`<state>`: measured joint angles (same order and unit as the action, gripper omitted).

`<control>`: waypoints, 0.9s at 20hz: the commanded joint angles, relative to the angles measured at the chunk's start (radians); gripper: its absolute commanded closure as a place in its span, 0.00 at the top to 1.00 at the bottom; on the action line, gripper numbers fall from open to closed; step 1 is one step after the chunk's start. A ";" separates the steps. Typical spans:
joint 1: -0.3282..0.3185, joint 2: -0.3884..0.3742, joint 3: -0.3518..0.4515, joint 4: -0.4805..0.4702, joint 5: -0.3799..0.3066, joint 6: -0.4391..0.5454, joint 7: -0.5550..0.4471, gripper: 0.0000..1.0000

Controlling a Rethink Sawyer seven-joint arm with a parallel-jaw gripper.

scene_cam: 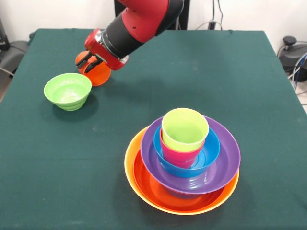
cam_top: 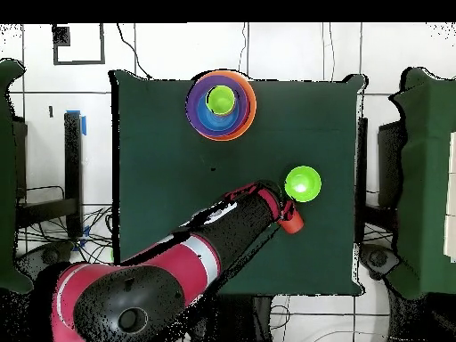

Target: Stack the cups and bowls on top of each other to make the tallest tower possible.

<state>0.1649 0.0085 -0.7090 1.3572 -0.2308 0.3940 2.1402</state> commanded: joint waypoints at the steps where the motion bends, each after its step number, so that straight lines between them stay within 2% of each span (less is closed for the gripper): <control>1: -0.002 0.025 0.123 -0.034 0.054 -0.058 0.162 0.00; 5: -0.006 0.015 0.123 -0.029 0.058 -0.089 0.175 0.00; 7: -0.026 -0.016 0.149 -0.020 0.055 -0.087 0.147 0.00; 15: -0.120 -0.216 0.306 0.060 0.046 0.036 -0.010 0.00; 18: -0.144 -0.247 0.338 0.075 0.036 0.051 -0.024 0.00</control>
<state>0.0689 -0.1376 -0.6019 1.3796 -0.2314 0.3940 2.1404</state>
